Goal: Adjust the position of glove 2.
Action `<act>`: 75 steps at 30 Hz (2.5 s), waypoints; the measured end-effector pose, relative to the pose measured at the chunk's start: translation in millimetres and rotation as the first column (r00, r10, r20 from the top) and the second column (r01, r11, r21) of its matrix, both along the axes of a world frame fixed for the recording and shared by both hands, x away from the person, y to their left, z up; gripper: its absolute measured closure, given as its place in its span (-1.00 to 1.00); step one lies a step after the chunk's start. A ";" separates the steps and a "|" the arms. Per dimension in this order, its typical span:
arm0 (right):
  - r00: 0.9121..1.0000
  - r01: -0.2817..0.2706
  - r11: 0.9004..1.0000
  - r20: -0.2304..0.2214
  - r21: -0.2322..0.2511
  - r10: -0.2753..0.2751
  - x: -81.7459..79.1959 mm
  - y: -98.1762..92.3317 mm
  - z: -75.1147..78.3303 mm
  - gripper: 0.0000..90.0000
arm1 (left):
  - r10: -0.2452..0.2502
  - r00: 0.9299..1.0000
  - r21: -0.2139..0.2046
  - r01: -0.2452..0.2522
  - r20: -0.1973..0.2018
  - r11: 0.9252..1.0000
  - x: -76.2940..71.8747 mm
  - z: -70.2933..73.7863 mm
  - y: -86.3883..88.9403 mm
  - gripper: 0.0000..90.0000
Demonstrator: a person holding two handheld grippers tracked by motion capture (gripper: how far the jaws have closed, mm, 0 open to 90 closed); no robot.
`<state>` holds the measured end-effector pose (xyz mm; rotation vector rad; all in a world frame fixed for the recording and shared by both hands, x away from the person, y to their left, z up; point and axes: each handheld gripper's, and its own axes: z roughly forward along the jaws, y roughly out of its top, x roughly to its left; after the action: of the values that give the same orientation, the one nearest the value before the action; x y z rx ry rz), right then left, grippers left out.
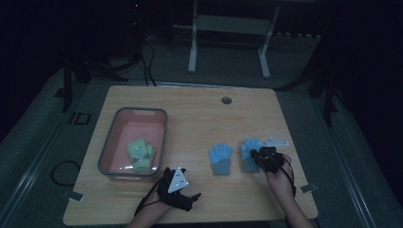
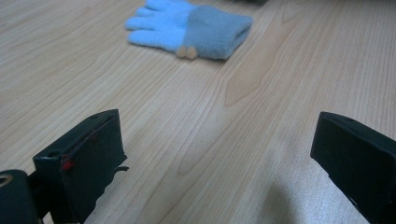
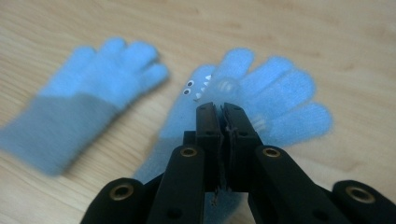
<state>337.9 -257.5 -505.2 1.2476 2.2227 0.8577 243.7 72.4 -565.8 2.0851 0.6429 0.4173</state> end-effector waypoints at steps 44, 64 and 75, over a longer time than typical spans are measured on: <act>0.980 -0.180 0.982 -0.071 0.058 0.184 0.9 87.0 -8.6 0.89 | -0.010 1.000 -0.003 0.010 0.022 1.000 -1.9 2.0 -0.4 -0.94; 0.974 -0.196 0.979 -0.104 0.050 0.200 10.9 83.9 -18.0 0.26 | -0.041 0.998 0.003 0.041 -0.044 0.999 -4.1 7.6 -7.3 -0.94; 0.963 -0.256 0.957 -0.052 0.134 0.264 7.0 67.8 -3.9 -0.65 | -0.073 0.996 0.003 0.073 -0.043 0.997 -6.2 10.0 -13.4 -0.89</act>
<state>344.9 -189.7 -509.1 1.0669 2.4601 1.0840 237.5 59.0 -555.8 2.1204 0.5892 0.3332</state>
